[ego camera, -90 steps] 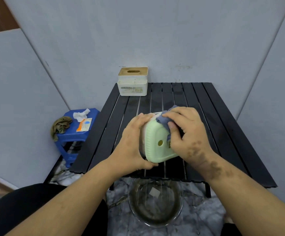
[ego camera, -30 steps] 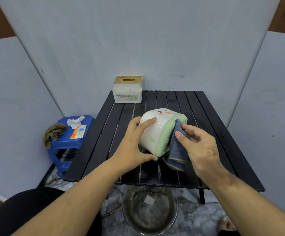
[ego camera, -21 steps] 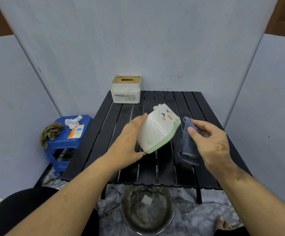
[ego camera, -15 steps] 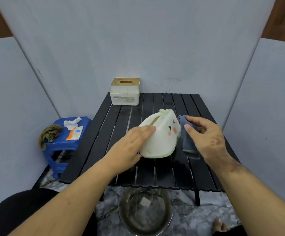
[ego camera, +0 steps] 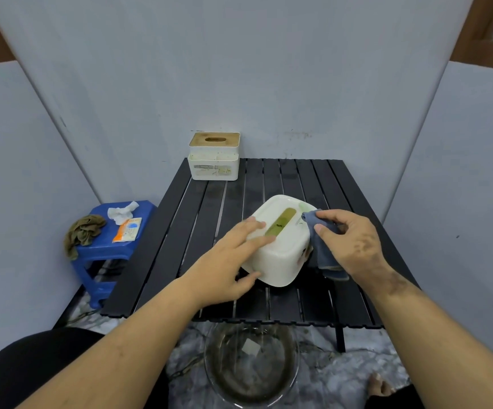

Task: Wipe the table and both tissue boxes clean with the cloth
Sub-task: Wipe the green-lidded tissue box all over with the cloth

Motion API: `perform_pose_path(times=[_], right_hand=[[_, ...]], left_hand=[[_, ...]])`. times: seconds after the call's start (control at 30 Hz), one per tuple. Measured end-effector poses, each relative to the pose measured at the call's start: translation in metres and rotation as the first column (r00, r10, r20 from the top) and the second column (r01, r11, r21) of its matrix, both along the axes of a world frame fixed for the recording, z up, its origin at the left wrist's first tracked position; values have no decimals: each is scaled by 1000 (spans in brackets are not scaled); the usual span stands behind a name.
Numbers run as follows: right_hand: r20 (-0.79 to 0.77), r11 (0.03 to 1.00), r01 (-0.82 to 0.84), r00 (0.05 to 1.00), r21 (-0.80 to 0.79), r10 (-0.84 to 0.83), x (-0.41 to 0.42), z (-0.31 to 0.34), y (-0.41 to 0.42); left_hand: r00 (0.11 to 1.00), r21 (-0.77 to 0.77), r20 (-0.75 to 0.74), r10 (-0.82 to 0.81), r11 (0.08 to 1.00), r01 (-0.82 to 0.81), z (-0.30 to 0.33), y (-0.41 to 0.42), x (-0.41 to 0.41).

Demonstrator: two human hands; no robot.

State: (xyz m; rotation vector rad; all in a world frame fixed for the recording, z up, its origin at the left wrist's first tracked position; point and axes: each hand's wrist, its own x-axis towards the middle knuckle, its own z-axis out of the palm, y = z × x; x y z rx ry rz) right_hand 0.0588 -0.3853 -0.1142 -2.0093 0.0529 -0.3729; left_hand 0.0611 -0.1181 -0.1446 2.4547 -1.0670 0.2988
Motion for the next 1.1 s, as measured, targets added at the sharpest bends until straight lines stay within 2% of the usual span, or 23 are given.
perform_pose_path(times=[0.1, 0.3, 0.37, 0.5, 0.57, 0.67, 0.8, 0.97, 1.03, 1.1], right_hand=[[-29, 1000, 3, 1000, 2, -3, -4, 3, 1], [-102, 999, -14, 995, 52, 19, -23, 4, 6], [-87, 998, 22, 996, 57, -16, -29, 4, -1], [-88, 990, 139, 987, 19, -137, -40, 6, -18], [-70, 983, 179, 982, 42, -176, -49, 8, -20], [9, 984, 175, 984, 37, -176, -68, 7, -12], [84, 971, 228, 972, -78, -221, -81, -2, -2], [100, 943, 324, 939, 77, -330, -77, -6, -12], [88, 939, 333, 936, 89, -340, -80, -10, -8], [15, 953, 300, 954, 53, -301, -87, -13, 4]], left_hand=[[985, -137, -111, 132, 980, -147, 1, -5, -2], [973, -223, 16, 231, 949, -221, 4, -38, -20], [981, -208, -6, 193, 959, -190, 7, -48, -26], [990, -282, -123, -62, 959, 25, 19, -49, -28], [986, -307, -158, -47, 952, -4, 22, -44, -20], [967, -221, -242, 76, 966, -131, 22, -39, -3], [962, -95, -120, 244, 962, -256, 21, -57, -4], [989, -96, -45, 139, 985, -143, 26, -64, -7], [967, -148, -187, 175, 968, -204, 28, -55, -3], [884, -200, -422, 199, 931, -305, 28, -49, -2]])
